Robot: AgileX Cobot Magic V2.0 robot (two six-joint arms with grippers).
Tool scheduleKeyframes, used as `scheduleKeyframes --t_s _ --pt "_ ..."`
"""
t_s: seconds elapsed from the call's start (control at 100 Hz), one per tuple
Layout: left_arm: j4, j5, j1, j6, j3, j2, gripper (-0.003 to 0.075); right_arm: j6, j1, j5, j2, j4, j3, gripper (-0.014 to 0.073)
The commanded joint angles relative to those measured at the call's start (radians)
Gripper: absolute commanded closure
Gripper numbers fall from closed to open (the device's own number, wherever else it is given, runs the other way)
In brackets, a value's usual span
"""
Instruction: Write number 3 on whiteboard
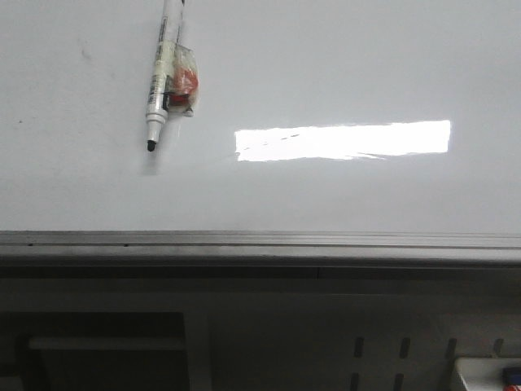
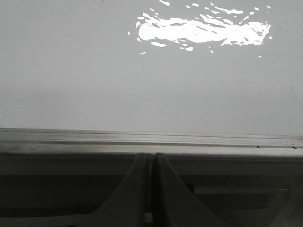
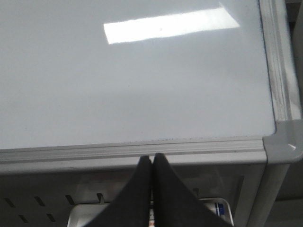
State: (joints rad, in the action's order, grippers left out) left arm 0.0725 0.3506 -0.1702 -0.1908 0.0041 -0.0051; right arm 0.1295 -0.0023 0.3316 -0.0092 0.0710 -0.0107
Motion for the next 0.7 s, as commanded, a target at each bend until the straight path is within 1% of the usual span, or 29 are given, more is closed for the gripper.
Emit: scheduleKeyframes --t_s 0.0,0.55,0.69 --pt "-0.009 -0.043 0.003 -0.009 0.035 -0.025 0.0741 -0.01 -0.005 -0.023 -0.015 0.004 -0.025 0.0638" --pt "-0.009 -0.043 0.003 -0.009 0.035 -0.025 0.0741 -0.01 -0.005 -0.023 -0.015 0.004 -0.025 0.0638" --pt "0.079 -0.051 0.003 -0.009 0.035 -0.025 0.0741 -0.01 -0.005 -0.023 -0.015 0.004 -0.025 0.0638"
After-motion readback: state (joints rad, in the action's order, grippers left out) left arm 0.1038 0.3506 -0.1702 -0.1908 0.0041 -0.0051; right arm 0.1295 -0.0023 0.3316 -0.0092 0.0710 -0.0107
